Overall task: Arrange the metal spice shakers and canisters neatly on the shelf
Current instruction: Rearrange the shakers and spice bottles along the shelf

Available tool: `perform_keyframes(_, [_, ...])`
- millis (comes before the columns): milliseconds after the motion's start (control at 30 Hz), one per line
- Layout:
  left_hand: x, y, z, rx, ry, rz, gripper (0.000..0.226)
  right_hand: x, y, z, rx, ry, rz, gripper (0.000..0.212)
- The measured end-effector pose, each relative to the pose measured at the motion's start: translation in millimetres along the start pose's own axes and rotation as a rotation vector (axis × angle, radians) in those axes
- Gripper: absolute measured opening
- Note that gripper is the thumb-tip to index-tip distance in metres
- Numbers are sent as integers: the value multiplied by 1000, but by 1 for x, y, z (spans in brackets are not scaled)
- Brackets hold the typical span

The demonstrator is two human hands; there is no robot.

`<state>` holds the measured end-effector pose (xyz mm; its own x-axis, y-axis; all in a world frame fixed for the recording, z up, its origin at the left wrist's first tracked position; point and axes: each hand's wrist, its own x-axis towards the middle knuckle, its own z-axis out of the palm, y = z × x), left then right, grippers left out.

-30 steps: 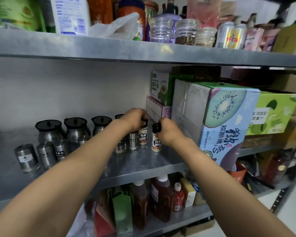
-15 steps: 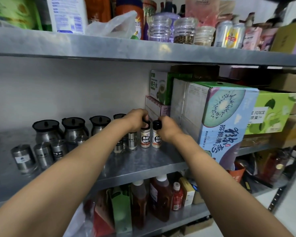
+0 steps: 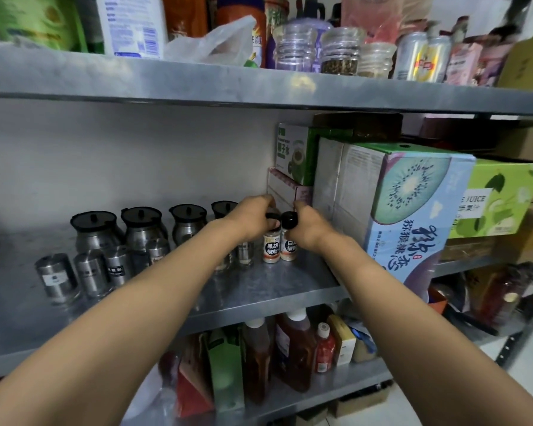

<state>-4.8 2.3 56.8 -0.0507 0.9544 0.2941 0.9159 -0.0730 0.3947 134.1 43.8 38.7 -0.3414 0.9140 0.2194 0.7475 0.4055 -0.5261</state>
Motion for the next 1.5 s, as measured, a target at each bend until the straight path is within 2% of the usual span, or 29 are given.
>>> perform_keyframes(167, [-15,-6,-14,-3,36,13,36,-8,-11,-6,-32,58,-18,40])
perform_keyframes(333, [-32,-22,-34,58,15,-2,31,-13,-24,-13,-50,153,-114,57])
perform_keyframes(500, [-45,-43,-48,86,-18,-36,41,-9,-37,-13,-133,80,-213,58])
perform_keyframes(700, [-54,-63,-53,278,-50,-123,56,-3,-63,8,-241,-11,-304,55])
perform_keyframes(900, [-60,-72,-51,342,-62,-108,41,3,-83,18,-334,-104,-327,35])
perform_keyframes(1033, [-61,-75,-46,329,-49,-120,32,5,-84,21,-392,-123,-295,31])
perform_keyframes(1267, [-57,-80,-39,252,-49,-171,28,6,-81,27,-391,-157,-280,19])
perform_keyframes(1500, [-48,-79,-33,166,-63,-188,31,7,-80,24,-392,-150,-252,16])
